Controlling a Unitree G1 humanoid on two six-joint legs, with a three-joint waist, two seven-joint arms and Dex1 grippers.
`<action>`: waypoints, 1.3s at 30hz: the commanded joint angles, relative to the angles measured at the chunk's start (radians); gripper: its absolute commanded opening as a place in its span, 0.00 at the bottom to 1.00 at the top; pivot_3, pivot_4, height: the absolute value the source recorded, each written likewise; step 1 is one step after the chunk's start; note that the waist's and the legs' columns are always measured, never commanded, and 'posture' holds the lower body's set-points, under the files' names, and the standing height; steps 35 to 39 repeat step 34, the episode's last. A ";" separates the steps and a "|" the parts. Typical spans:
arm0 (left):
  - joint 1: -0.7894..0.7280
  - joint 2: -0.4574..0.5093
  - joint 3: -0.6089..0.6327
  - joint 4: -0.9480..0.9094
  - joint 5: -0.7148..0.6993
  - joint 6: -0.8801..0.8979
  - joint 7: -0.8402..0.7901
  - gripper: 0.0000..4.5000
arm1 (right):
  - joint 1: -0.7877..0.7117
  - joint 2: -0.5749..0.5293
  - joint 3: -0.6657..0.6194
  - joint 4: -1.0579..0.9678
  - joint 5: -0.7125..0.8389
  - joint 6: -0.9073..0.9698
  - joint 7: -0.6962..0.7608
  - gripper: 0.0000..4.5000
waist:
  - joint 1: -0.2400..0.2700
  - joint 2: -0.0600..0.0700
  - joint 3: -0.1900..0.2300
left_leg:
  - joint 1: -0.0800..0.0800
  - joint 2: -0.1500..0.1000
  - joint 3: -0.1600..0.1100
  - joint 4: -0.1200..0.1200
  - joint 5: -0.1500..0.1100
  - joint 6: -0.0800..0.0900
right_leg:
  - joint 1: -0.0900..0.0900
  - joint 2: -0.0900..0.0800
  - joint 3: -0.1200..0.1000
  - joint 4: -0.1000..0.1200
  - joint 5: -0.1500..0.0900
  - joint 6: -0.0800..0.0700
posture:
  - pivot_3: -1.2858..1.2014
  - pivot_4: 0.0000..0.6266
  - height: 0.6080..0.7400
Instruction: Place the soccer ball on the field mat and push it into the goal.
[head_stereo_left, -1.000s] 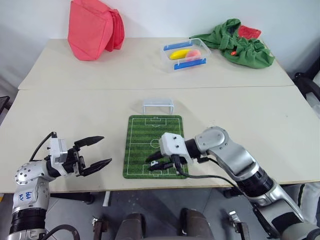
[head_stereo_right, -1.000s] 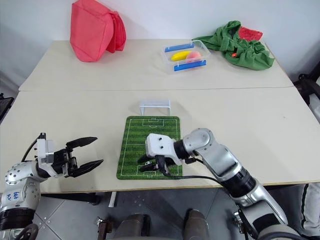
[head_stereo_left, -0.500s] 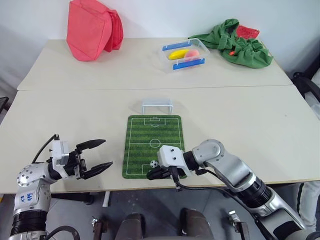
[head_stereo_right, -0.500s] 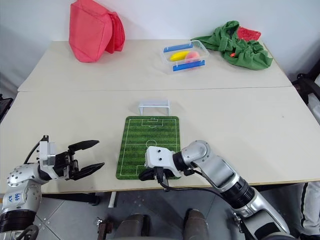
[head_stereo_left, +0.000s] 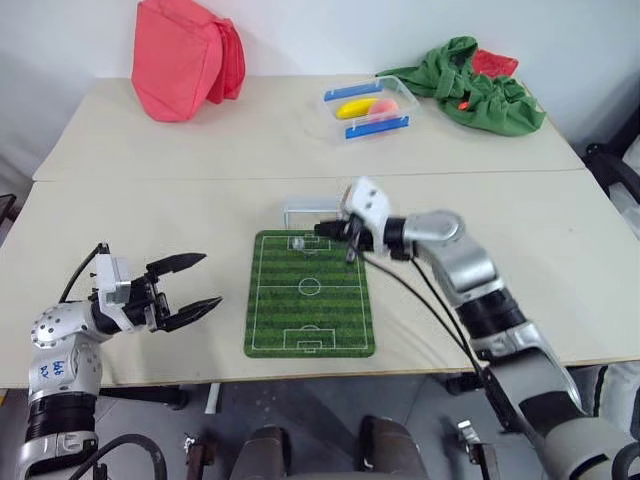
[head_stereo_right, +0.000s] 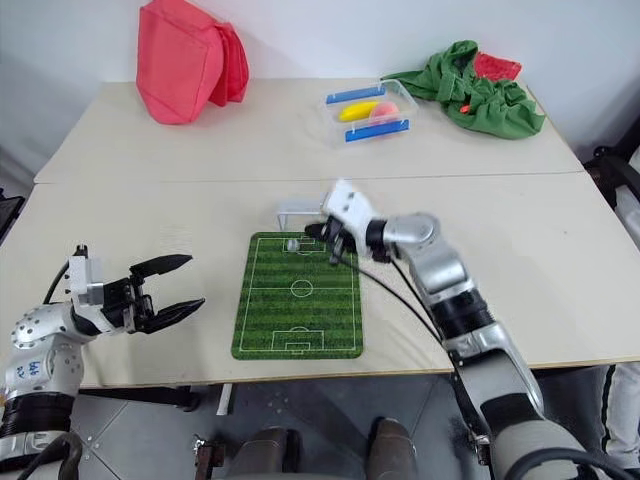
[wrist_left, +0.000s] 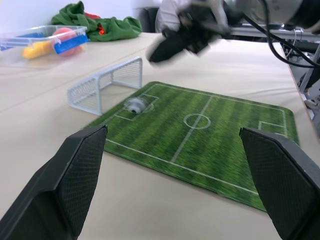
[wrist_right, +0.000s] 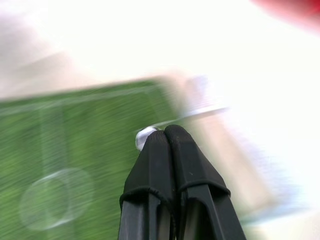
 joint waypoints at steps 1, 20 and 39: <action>-0.018 0.011 0.020 0.016 -0.001 -0.021 0.004 1.00 | -0.040 -0.011 -0.080 -0.018 0.035 -0.010 -0.013 0.01 | -0.001 0.000 0.000 | 0.000 0.000 0.000 -0.001 0.000 0.000 | 0.000 0.000 0.000 0.000 0.000 0.000 | 0.52 0.24 1.00; -0.014 0.018 0.147 0.045 0.021 0.034 0.346 1.00 | 0.236 -0.357 -0.259 0.194 0.187 -0.235 0.499 0.73 | -0.004 -0.001 0.000 | 0.001 0.000 0.004 0.001 -0.001 0.001 | 0.001 0.000 0.001 -0.002 0.000 0.000 | 0.52 0.24 1.00; 0.083 0.068 0.208 0.026 -0.042 0.112 0.268 1.00 | 0.298 -0.422 -0.354 0.393 0.194 -0.352 0.570 0.99 | 0.004 -0.001 0.000 | 0.001 0.000 0.004 0.003 -0.001 0.001 | 0.001 -0.001 0.002 -0.001 0.000 0.000 | 0.52 0.24 1.00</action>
